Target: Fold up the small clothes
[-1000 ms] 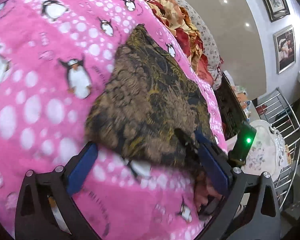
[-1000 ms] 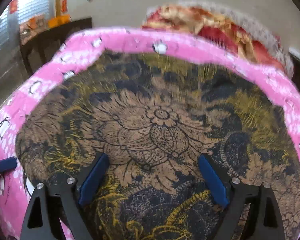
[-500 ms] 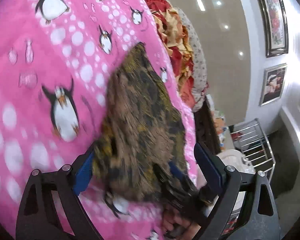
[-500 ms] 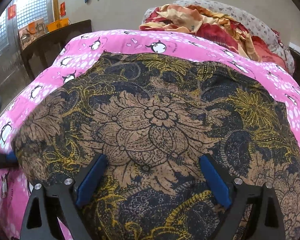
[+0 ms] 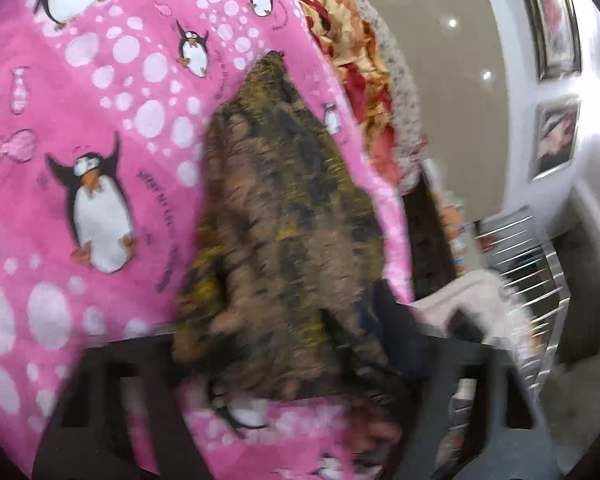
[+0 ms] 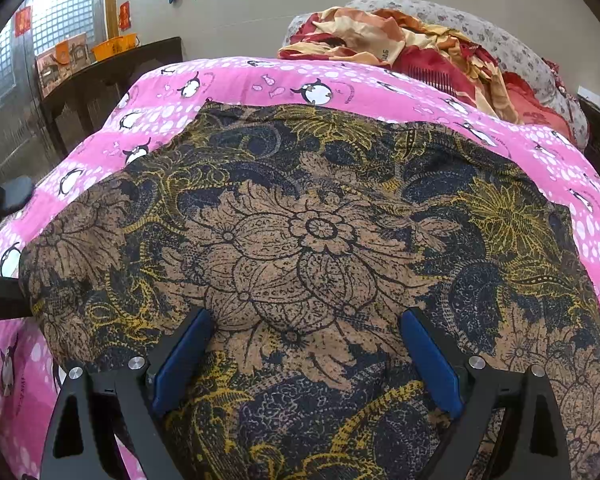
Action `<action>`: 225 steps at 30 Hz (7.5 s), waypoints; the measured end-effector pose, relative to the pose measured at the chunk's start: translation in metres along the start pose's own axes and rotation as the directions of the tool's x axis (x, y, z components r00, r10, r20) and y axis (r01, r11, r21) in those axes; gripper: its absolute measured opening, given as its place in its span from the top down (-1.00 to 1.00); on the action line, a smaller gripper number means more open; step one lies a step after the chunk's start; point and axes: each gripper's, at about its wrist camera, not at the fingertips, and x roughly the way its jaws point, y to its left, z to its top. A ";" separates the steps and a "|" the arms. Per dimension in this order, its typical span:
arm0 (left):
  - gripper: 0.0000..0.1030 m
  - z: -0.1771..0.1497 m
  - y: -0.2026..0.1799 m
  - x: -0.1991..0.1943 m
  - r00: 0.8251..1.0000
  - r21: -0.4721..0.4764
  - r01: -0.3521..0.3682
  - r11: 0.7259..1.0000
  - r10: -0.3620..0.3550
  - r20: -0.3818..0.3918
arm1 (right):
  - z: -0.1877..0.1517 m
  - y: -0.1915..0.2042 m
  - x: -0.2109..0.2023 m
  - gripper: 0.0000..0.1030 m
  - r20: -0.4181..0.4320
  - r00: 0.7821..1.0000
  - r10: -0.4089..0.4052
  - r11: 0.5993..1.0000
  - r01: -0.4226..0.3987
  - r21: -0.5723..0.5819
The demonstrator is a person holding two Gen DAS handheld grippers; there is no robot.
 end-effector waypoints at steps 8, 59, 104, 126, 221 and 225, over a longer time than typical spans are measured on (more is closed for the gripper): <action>0.69 -0.017 0.000 -0.004 0.977 0.057 -0.187 0.981 0.180 0.111 | 0.117 0.020 -0.014 -0.73 -0.040 0.988 0.151 0.984 -0.154 -0.085; 0.77 -0.158 -0.261 0.197 0.979 0.726 0.010 0.687 0.143 -0.148 | 0.149 -0.217 0.058 0.85 -0.509 0.846 0.157 0.985 -0.169 0.023; 0.66 0.024 -0.210 0.297 0.896 0.523 -0.418 0.743 0.433 0.100 | 0.049 -0.188 -0.012 -0.26 -0.175 0.959 -0.220 0.927 0.262 0.270; -0.82 0.029 -0.188 0.213 0.955 0.507 -0.254 0.823 0.296 -0.001 | -0.011 -0.288 -0.074 -0.70 0.151 0.981 0.119 0.829 -0.182 0.528; -0.81 0.112 -0.112 0.241 0.847 0.494 -0.517 0.699 0.500 0.179 | -0.036 -0.026 -0.035 0.41 0.075 0.992 0.105 0.988 -0.095 -0.123; -0.82 0.114 -0.122 0.228 0.855 0.507 -0.491 0.708 0.504 0.124 | -0.036 -0.017 -0.034 0.39 0.077 0.994 0.071 0.987 -0.059 -0.149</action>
